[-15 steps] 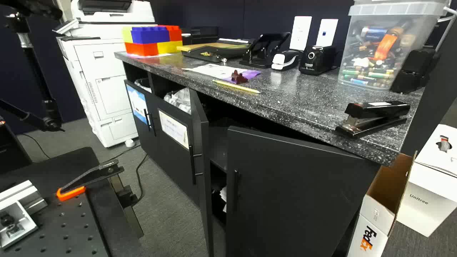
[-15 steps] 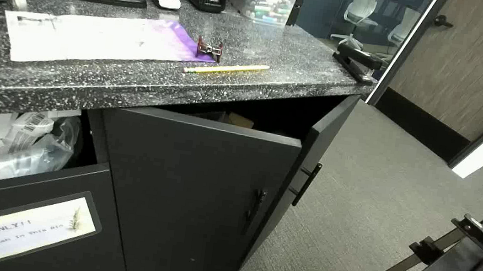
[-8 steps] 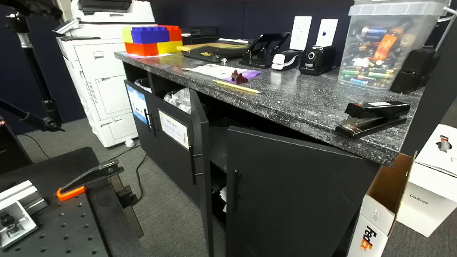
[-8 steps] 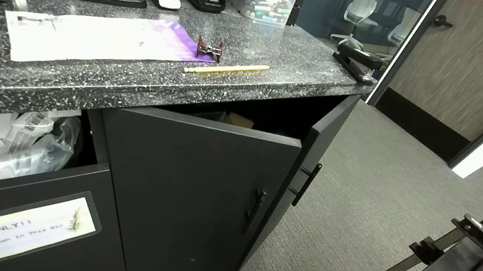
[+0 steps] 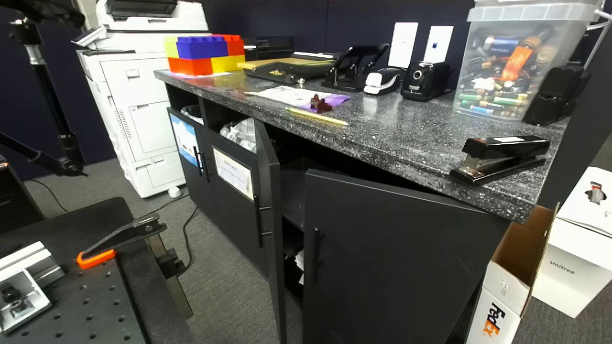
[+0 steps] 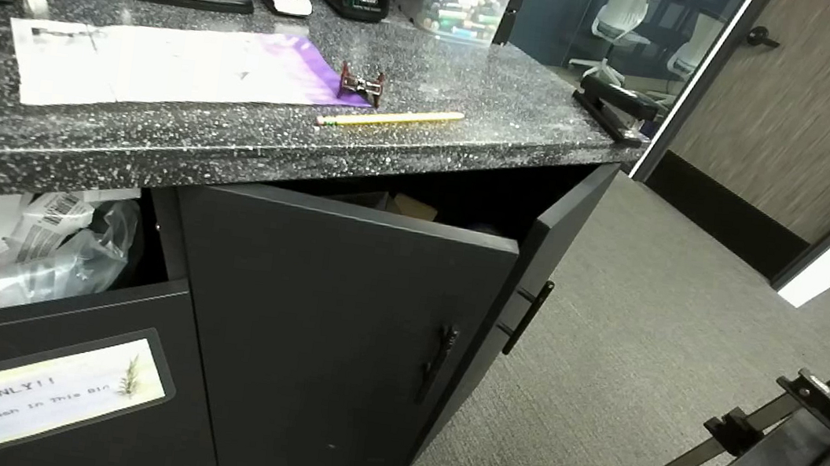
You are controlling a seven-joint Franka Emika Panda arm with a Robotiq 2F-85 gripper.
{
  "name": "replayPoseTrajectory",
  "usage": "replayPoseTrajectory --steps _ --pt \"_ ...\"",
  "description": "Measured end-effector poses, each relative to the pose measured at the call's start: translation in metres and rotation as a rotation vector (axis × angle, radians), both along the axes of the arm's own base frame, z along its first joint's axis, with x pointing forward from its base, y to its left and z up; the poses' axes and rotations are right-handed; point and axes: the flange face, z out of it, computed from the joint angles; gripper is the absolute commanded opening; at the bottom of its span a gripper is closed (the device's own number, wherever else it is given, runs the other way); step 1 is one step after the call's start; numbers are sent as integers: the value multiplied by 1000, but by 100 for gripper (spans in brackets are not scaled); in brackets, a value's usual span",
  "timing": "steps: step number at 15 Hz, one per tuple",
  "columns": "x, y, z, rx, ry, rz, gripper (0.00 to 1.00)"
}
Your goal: Move the staple remover to the right end of the counter
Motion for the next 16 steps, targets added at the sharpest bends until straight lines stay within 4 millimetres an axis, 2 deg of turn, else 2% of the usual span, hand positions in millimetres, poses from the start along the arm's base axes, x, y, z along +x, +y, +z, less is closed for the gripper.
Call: replayPoseTrajectory --steps 4,8,12,16 --pt "80 -20 -43 56 40 -45 100" --pt "151 -16 -85 94 71 -55 100" --pt "203 2 -122 151 86 -62 100" --pt "242 16 -147 183 96 -59 100"
